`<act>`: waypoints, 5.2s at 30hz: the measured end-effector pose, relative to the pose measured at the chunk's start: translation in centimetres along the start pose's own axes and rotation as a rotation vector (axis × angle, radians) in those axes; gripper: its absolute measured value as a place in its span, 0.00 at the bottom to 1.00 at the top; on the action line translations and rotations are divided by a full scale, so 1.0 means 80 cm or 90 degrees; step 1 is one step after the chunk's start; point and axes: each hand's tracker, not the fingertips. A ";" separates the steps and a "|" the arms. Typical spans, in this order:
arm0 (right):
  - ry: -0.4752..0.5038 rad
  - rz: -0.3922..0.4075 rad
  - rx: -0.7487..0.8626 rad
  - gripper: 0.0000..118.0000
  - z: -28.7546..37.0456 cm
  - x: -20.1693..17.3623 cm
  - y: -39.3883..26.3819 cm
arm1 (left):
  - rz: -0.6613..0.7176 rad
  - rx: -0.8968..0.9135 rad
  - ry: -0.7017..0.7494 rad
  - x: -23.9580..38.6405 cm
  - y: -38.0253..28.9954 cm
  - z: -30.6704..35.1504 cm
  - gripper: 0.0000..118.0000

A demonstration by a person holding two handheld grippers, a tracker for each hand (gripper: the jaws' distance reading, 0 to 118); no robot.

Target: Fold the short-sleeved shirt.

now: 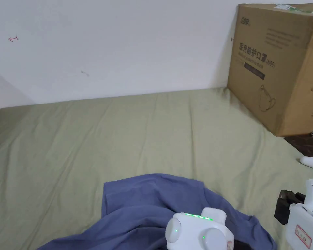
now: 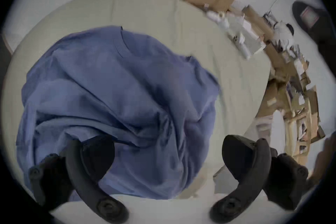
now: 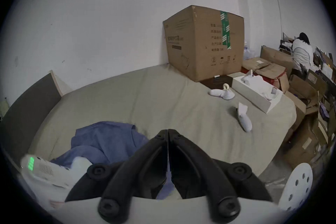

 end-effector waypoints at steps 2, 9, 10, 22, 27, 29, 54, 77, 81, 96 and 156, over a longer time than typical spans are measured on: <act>0.025 0.017 0.000 0.02 0.001 -0.016 0.001 | 0.012 0.024 -0.005 -0.018 0.011 0.033 0.96; 0.093 0.055 -0.024 0.02 -0.008 -0.072 -0.010 | 0.121 0.081 0.076 -0.123 -0.031 0.115 0.00; 0.105 0.061 -0.037 0.02 -0.012 -0.081 -0.015 | 0.131 0.089 0.102 -0.146 -0.045 0.122 0.00; 0.175 0.137 -0.113 0.02 -0.054 -0.163 -0.050 | 0.354 0.001 0.382 -0.431 -0.124 0.172 0.80; 0.174 0.183 -0.145 0.02 -0.074 -0.174 -0.065 | 0.352 -0.009 0.344 -0.450 -0.143 0.145 0.69; 0.174 0.189 -0.156 0.02 -0.080 -0.178 -0.066 | 0.358 0.000 0.350 -0.445 -0.139 0.159 0.31; 0.231 0.329 -0.404 0.03 -0.404 -0.307 0.007 | 0.354 0.062 0.311 -0.437 -0.121 0.209 0.03; 0.138 0.034 -0.068 0.03 -0.174 -0.112 0.394 | 0.217 0.308 0.457 -0.377 0.160 0.439 0.03; 0.139 0.014 -0.024 0.03 -0.158 -0.105 0.470 | 0.191 0.387 0.461 -0.357 0.243 0.493 0.03; 0.136 -0.098 0.187 0.03 -0.101 -0.154 0.707 | 0.186 0.604 0.497 -0.349 0.470 0.635 0.03; 0.038 0.018 -0.375 0.03 -0.018 0.019 -0.104 | 0.152 0.064 0.438 -0.321 -0.294 0.245 0.05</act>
